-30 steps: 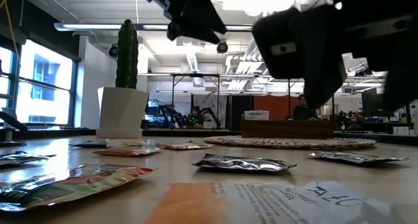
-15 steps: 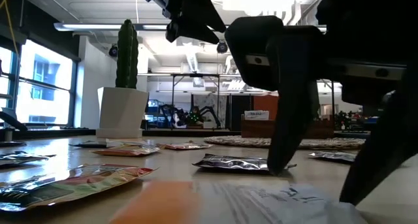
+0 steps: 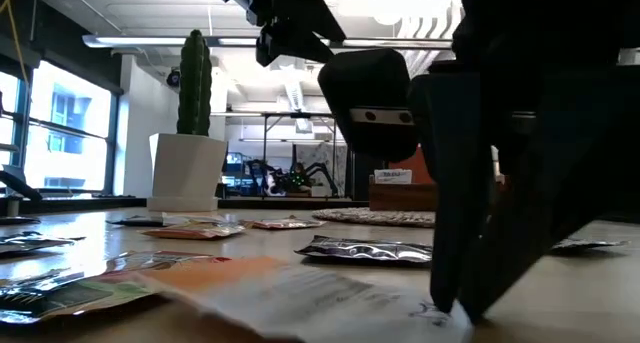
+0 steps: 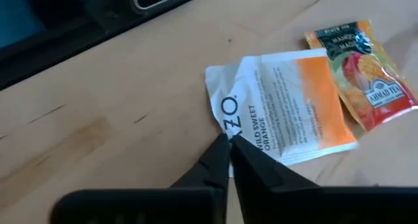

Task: Pick & Place Tea
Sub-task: Put the orange tea bag into the left section of the wooden organizer

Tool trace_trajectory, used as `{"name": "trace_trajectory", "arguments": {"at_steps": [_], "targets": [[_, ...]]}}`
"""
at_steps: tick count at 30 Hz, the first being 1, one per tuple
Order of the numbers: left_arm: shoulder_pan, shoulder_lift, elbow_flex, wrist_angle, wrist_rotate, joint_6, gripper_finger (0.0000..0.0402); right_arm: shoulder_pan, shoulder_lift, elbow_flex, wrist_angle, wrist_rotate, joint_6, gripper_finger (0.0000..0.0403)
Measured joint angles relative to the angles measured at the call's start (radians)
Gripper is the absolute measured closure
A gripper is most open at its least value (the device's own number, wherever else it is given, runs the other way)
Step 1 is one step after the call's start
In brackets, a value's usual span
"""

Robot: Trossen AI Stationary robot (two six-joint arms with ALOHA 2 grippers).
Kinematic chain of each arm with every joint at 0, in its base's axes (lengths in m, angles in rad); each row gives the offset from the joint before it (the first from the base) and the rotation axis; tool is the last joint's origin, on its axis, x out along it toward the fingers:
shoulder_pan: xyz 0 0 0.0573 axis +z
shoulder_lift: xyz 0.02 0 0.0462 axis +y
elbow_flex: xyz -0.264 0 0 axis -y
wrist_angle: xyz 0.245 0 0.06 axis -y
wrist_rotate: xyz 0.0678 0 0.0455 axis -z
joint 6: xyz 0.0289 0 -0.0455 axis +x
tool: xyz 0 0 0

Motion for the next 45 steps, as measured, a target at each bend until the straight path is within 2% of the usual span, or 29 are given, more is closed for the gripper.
{"name": "trace_trajectory", "arguments": {"at_steps": [4, 9, 13, 17, 24, 28, 32, 39, 45], "targets": [[0.000, 0.000, 0.000, -0.041, 0.006, -0.006, 0.0228, -0.002, -0.022, -0.001, -0.006, 0.001, 0.024, 0.0392], [0.000, 0.000, 0.000, -0.122, 0.141, -0.007, 0.0228, 0.003, -0.098, -0.007, -0.097, 0.060, 0.023, 0.0399], [-0.012, 0.038, 0.002, -0.135, 0.306, 0.002, 0.0228, 0.026, -0.174, -0.008, -0.204, 0.219, -0.072, 0.0401], [-0.054, 0.077, 0.001, -0.097, 0.397, 0.035, 0.0228, 0.056, -0.203, -0.006, -0.294, 0.397, -0.202, 0.0400], [-0.101, 0.174, 0.001, 0.046, 0.391, 0.064, 0.0227, 0.101, -0.204, -0.006, -0.292, 0.548, -0.530, 0.0402], [-0.106, 0.187, -0.001, 0.058, 0.341, 0.178, 0.0227, 0.116, -0.204, -0.006, -0.268, 0.656, -0.639, 0.0402], [-0.105, 0.185, 0.000, 0.090, 0.317, 0.258, 0.0227, 0.117, -0.205, -0.006, -0.244, 0.672, -0.715, 0.0402], [-0.105, 0.187, 0.000, 0.141, 0.320, 0.290, 0.0227, 0.118, -0.206, -0.005, -0.200, 0.675, -0.796, 0.0402], [-0.105, 0.276, 0.000, 0.174, 0.315, 0.288, 0.0227, 0.119, -0.206, -0.005, -0.163, 0.672, -0.798, 0.0402]]}}
